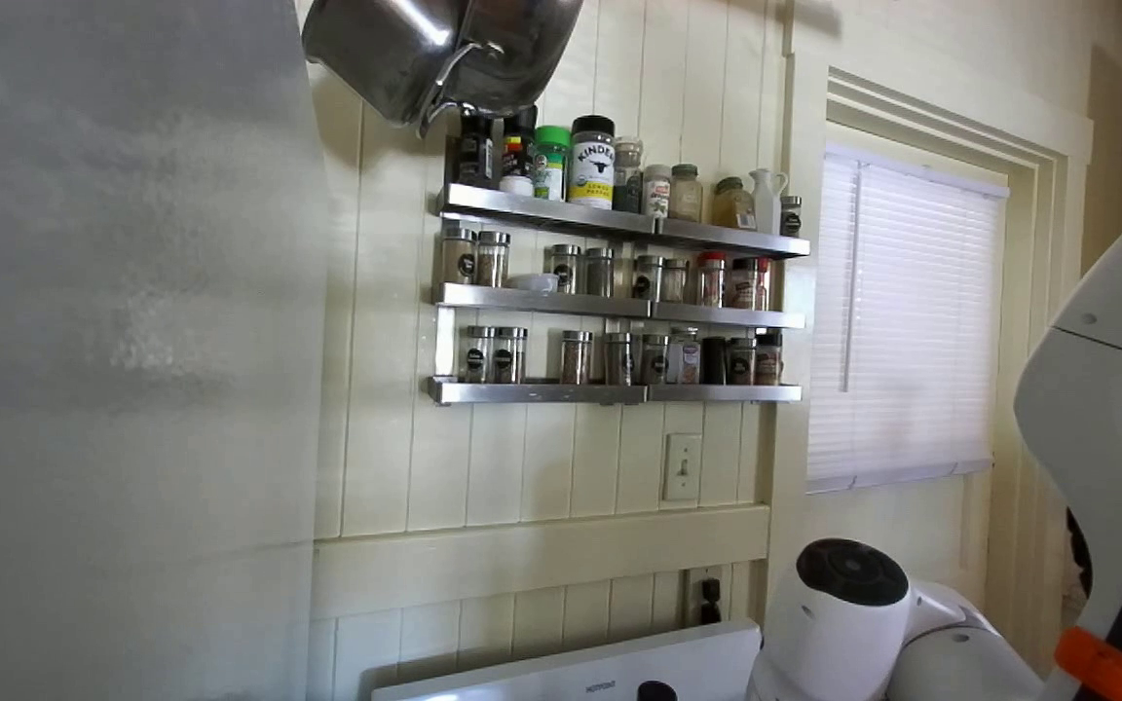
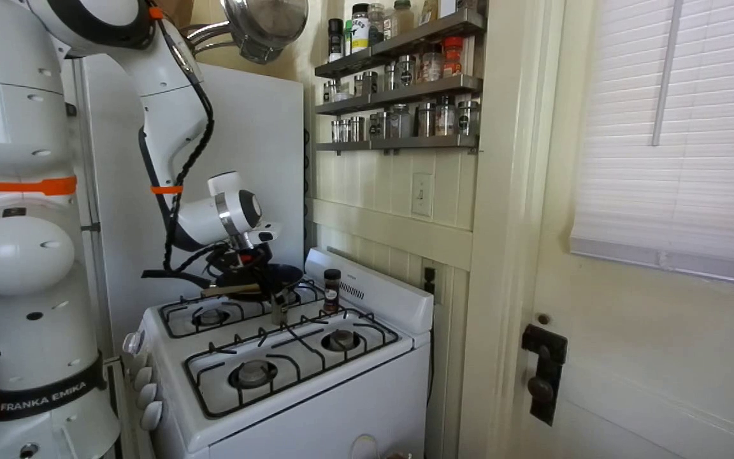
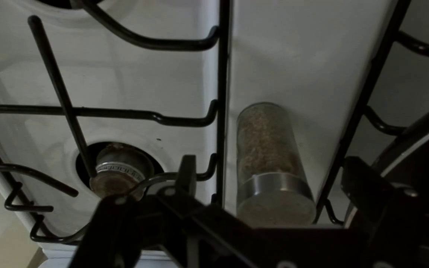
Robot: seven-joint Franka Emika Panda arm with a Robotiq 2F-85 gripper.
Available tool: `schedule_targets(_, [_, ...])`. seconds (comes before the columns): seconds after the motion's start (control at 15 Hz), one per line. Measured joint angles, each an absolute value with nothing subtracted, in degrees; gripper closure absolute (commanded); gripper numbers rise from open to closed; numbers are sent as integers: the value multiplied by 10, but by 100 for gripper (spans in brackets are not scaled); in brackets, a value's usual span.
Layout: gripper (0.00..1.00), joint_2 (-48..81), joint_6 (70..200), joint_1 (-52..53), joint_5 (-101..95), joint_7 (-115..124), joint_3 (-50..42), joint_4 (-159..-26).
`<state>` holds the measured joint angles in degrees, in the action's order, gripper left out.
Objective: Put the spice bottle on the bottle shelf
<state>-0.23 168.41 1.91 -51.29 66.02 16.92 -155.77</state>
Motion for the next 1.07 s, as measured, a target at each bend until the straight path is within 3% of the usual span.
schedule_targets(0.4, [0,3,1684,18,-568,707,165,-1558])
schedule_targets(0.73, [14,3,1684,18,-636,762,162,-1550])
schedule_targets(0.8, [9,4,1684,18,-649,773,162,-1548])
schedule_targets(0.87, [12,5,1684,18,-662,784,161,-1546])
schedule_targets(1.07, [6,10,1684,18,-694,818,160,-1542])
